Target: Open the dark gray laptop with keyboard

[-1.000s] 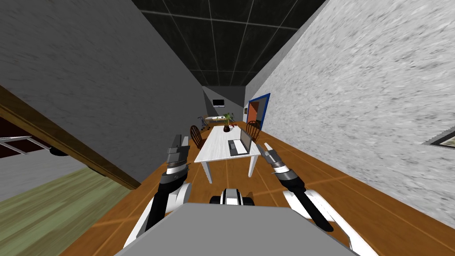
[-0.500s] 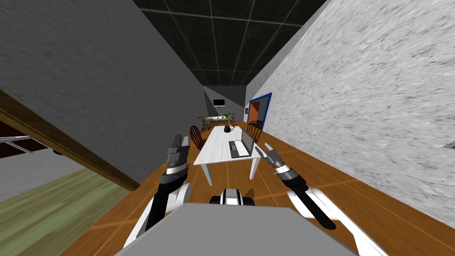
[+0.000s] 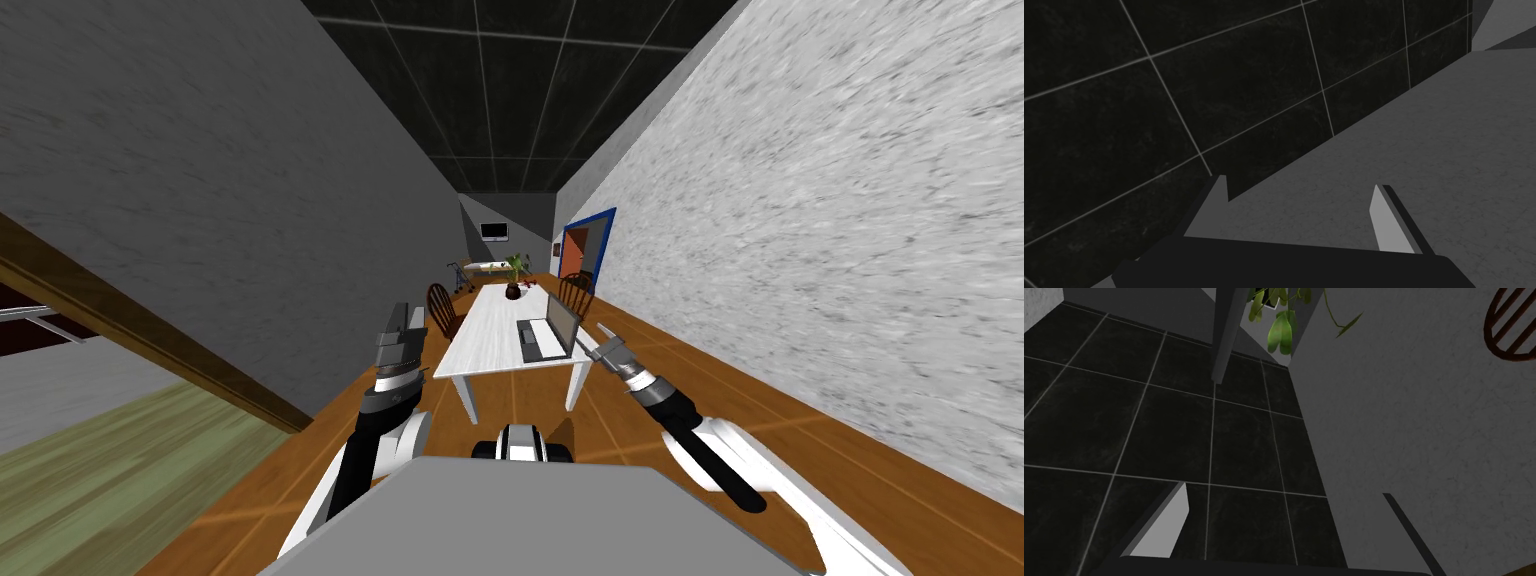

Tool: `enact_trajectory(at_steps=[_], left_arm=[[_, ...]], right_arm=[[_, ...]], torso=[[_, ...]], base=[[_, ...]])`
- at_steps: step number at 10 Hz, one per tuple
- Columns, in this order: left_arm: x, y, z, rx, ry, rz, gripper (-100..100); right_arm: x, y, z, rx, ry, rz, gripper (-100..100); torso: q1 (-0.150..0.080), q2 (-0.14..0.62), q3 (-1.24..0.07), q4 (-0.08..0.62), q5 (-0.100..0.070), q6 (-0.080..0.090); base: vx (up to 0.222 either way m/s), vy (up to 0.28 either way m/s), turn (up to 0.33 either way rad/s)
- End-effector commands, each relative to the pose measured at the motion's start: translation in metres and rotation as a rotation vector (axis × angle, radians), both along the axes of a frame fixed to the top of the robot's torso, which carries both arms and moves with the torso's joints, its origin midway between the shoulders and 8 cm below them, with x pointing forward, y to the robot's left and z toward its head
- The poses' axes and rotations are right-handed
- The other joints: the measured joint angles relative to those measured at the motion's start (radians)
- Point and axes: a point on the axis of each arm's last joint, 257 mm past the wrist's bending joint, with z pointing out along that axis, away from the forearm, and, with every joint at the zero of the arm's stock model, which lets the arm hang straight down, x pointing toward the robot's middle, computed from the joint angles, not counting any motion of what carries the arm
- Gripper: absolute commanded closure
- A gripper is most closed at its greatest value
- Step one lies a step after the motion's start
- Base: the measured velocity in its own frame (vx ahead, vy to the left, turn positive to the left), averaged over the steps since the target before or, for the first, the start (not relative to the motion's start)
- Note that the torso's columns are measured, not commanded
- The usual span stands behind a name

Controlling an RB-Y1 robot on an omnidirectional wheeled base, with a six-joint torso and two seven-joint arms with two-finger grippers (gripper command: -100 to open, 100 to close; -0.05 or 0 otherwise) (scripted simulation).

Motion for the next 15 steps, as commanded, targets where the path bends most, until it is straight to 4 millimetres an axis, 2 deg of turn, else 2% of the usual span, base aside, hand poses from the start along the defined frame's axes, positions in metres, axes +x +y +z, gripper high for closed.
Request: enact_trajectory(at_steps=[1, 9, 11, 12, 15], left_arm=[[0.0, 0.0, 0.0, 0.0, 0.0, 0.0, 0], [0.0, 0.0, 0.0, 0.0, 0.0, 0.0, 0], [0.0, 0.0, 0.0, 0.0, 0.0, 0.0, 0], [0.0, 0.0, 0.0, 0.0, 0.0, 0.0, 0], [0.0, 0.0, 0.0, 0.0, 0.0, 0.0, 0]], right_arm=[[0.004, -0.009, -0.012, -0.199, -0.011, -0.024, -100], [0.014, -0.043, -0.04, -0.682, -0.048, -0.071, -100], [0.013, -0.041, -0.038, -0.653, -0.045, -0.069, -100], [0.013, -0.041, -0.038, -0.653, -0.045, -0.069, 100], [0.004, -0.042, -0.043, -0.81, -0.069, -0.067, 100]], torso=[[0.0, 0.0, 0.0, 0.0, 0.0, 0.0], [-0.001, 0.001, 0.001, 0.0, 0.0, 0.0], [0.0, 0.002, 0.001, 0.0, 0.0, 0.0], [0.0, 0.002, 0.002, 0.001, 0.0, 0.0], [0.006, -0.004, -0.001, -0.006, -0.002, -0.002]], base=[[0.072, 0.014, 0.024], [0.068, 0.012, 0.019], [0.016, 0.0, 0.002], [0.007, -0.003, -0.004], [0.039, 0.093, -0.05]])
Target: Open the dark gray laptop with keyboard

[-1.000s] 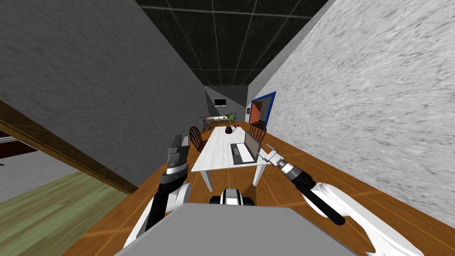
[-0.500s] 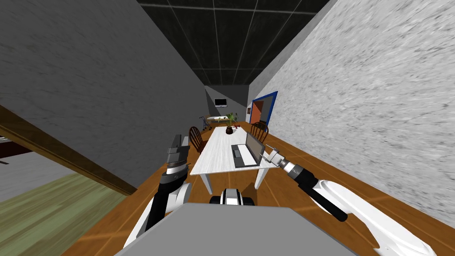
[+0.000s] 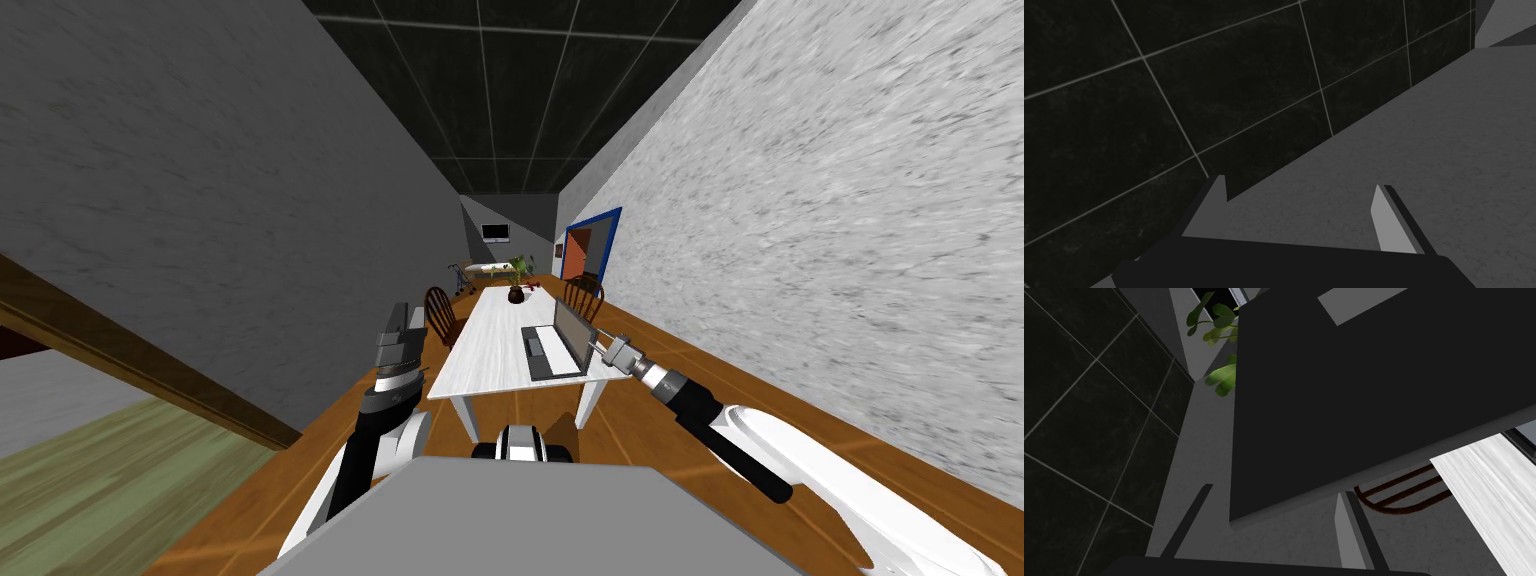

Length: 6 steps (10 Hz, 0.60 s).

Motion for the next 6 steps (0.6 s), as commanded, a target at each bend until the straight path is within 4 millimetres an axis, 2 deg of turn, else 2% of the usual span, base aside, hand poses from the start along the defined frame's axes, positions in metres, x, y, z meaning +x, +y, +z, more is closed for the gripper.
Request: enact_trajectory(at_steps=[1, 5, 6], left_arm=[[0.0, 0.0, 0.0, 0.0, 0.0, 0.0, 0], [0.0, 0.0, 0.0, 0.0, 0.0, 0.0, 0], [0.0, 0.0, 0.0, 0.0, 0.0, 0.0, 0]], right_arm=[[-0.009, 0.001, -0.011, -0.112, 0.004, 0.012, 100], [-0.021, 0.001, -0.02, -0.306, -0.012, 0.031, 100], [-0.018, 0.002, -0.015, -0.259, -0.016, 0.029, 100]], torso=[[-0.002, -0.002, -0.001, 0.0, 0.0, -0.001], [-0.01, -0.001, -0.001, 0.002, -0.002, 0.001], [-0.013, 0.003, 0.001, 0.003, -0.002, 0.005]], base=[[0.019, 0.113, -0.022], [0.012, 0.117, -0.028], [-0.02, 0.032, -0.03]])
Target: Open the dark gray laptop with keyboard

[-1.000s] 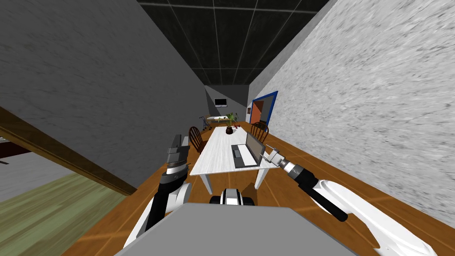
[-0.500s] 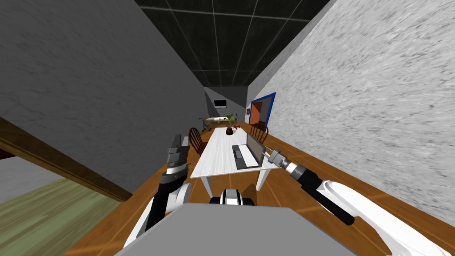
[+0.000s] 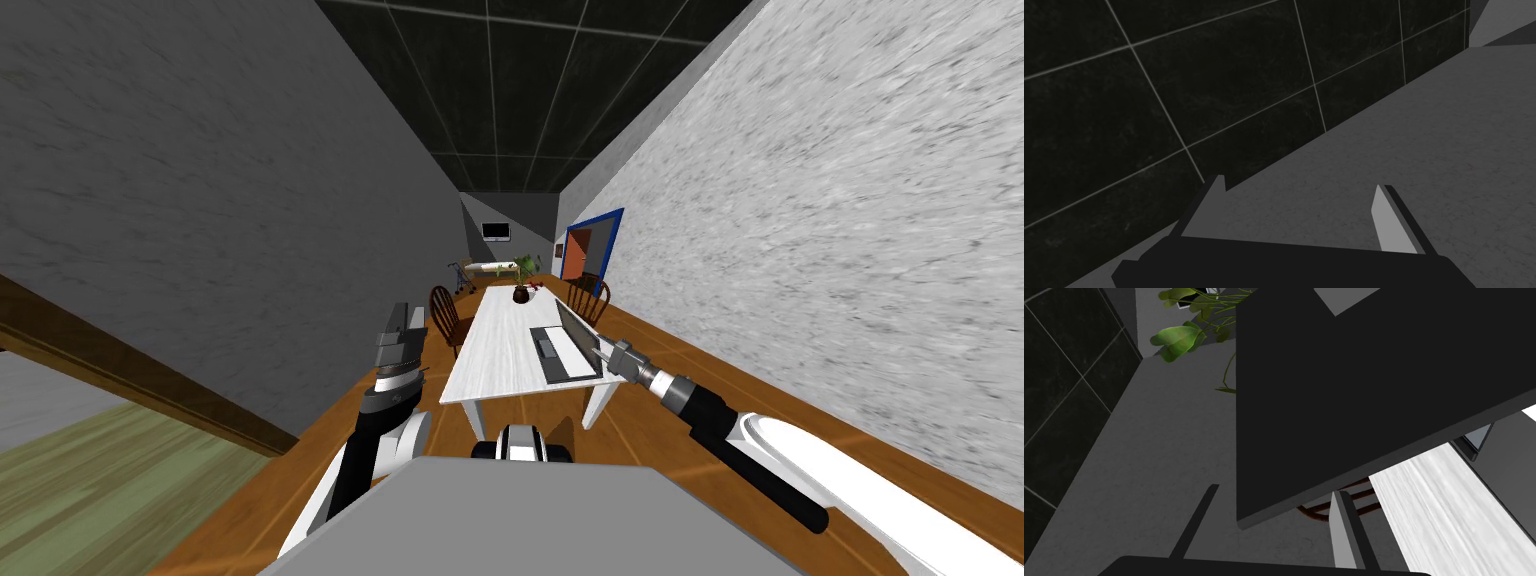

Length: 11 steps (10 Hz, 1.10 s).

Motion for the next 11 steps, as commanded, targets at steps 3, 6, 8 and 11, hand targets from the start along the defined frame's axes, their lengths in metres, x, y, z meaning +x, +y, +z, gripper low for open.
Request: enact_trajectory(at_steps=[3, 6, 8, 11], left_arm=[[0.0, 0.0, 0.0, 0.0, 0.0, 0.0, 0], [0.0, 0.0, 0.0, 0.0, 0.0, 0.0, 0], [0.0, 0.0, 0.0, 0.0, 0.0, 0.0, 0], [0.0, 0.0, 0.0, 0.0, 0.0, 0.0, 0]], right_arm=[[-0.006, -0.001, -0.019, -0.137, -0.013, -0.004, 100], [-0.011, -0.003, -0.035, -0.266, -0.026, -0.007, 100], [-0.015, -0.004, -0.046, -0.352, -0.035, -0.005, 100], [-0.019, -0.005, -0.055, -0.406, -0.036, -0.003, 100]], torso=[[0.004, 0.002, 0.001, 0.003, 0.002, -0.002], [0.006, 0.002, 0.001, 0.003, 0.003, -0.003], [0.008, 0.002, 0.001, 0.004, 0.004, -0.003], [0.01, 0.002, 0.001, 0.004, 0.005, -0.004]], base=[[-0.006, 0.056, -0.008], [-0.008, 0.044, -0.014], [-0.008, 0.075, 0.009], [-0.006, 0.069, -0.01]])
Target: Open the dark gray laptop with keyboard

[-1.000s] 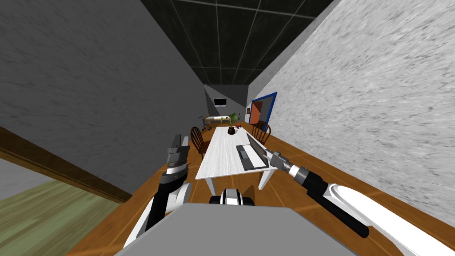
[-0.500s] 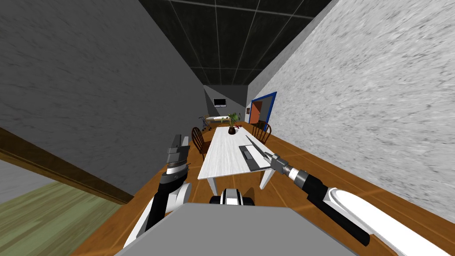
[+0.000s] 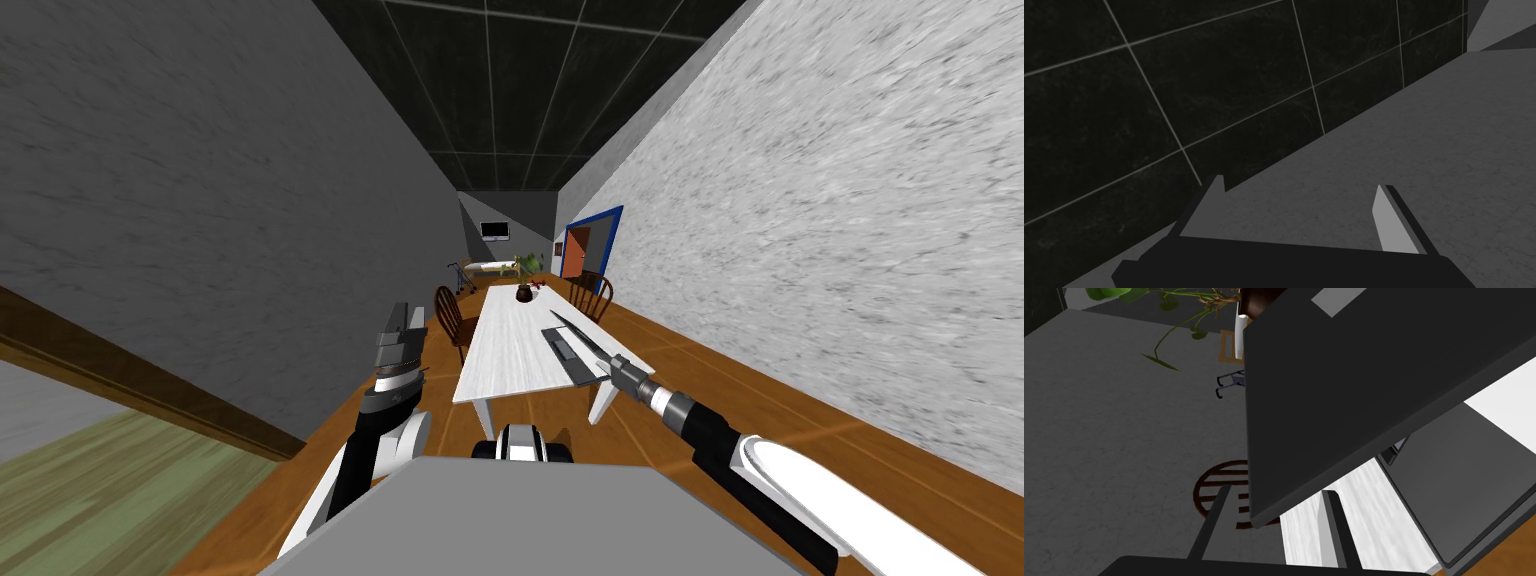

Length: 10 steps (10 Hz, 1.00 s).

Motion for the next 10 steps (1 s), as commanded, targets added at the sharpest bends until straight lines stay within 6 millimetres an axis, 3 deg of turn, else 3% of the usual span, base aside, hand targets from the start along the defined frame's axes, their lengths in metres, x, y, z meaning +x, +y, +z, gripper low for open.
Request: enact_trajectory(at_steps=[1, 3, 4, 10], left_arm=[[0.0, 0.0, 0.0, 0.0, 0.0, 0.0, 0], [0.0, 0.0, 0.0, 0.0, 0.0, 0.0, 0], [0.0, 0.0, 0.0, 0.0, 0.0, 0.0, 0], [0.0, 0.0, 0.0, 0.0, 0.0, 0.0, 0]], right_arm=[[-0.001, -0.001, -0.01, -0.048, -0.005, -0.007, 100], [-0.003, -0.003, -0.026, -0.128, -0.015, -0.018, 100], [-0.001, -0.014, -0.011, -0.099, -0.008, -0.022, -100], [0.007, -0.045, 0.022, -0.099, -0.007, -0.039, -100]], torso=[[-0.003, 0.0, 0.0, 0.0, 0.0, 0.0], [-0.002, -0.002, -0.001, -0.001, -0.001, 0.0], [-0.002, -0.003, -0.001, -0.002, -0.002, -0.001], [-0.001, 0.001, 0.0, 0.0, -0.001, 0.001]], base=[[0.006, 0.031, 0.028], [0.008, 0.043, 0.035], [-0.014, 0.051, 0.044], [-0.025, 0.042, 0.026]])
